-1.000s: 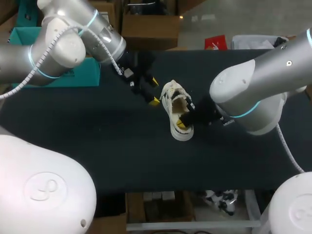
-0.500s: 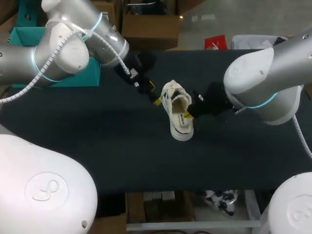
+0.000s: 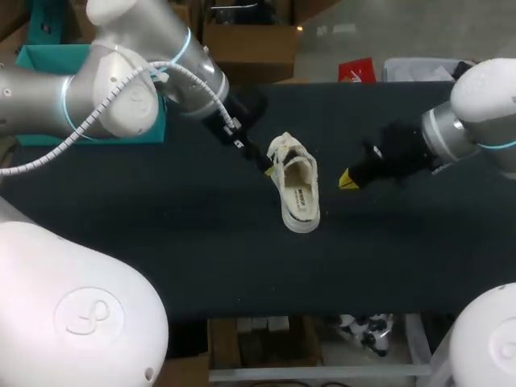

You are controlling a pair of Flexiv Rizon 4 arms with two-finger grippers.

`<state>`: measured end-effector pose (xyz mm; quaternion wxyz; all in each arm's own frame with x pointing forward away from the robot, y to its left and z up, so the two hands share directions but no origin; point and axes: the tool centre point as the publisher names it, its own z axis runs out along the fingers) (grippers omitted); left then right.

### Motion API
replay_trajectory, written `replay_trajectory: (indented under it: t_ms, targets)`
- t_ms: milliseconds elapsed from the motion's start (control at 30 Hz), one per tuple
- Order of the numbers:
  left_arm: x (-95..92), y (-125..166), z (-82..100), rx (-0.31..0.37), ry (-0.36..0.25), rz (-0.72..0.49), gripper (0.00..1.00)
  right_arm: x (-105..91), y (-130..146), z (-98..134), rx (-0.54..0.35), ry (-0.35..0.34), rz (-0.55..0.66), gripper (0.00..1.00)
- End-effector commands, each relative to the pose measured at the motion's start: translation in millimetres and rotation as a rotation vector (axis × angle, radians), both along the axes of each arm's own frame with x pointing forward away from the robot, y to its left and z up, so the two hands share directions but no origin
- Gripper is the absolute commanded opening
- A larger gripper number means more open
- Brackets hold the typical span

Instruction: Open the shoe tongue, take the insole out of the shoe, put the insole back into the shoe, and pack the shoe into the shoebox

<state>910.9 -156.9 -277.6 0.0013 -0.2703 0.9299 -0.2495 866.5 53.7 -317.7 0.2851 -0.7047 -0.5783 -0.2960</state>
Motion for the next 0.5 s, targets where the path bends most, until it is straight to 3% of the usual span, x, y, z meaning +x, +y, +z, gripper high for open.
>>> replay_trajectory:
  t_ms: [33,200,333,367,400,500]
  targets:
    - [0.4,-9.8,-8.6,0.010,0.041,0.080,1.00,-5.7,-17.4,18.6,0.010,0.057,0.107,0.00]
    - [-3.5,-14.8,-15.1,-0.027,0.116,0.156,1.00,-16.4,-15.2,17.8,-0.064,-0.011,0.105,0.00]
    - [-3.5,-14.8,-15.1,-0.027,0.116,0.156,1.00,-22.0,-14.4,19.7,-0.117,-0.036,0.123,0.02]
    - [-3.5,-14.8,-15.1,-0.027,0.116,0.156,1.00,-23.1,-14.3,21.2,-0.135,-0.060,0.109,0.38]
    - [-3.5,-14.8,-15.1,-0.027,0.116,0.156,1.00,-24.6,-15.0,23.8,-0.121,-0.089,0.107,1.00]
    - [-3.5,-14.8,-15.1,-0.027,0.116,0.156,1.00,-24.6,-15.0,23.8,-0.121,-0.089,0.107,1.00]
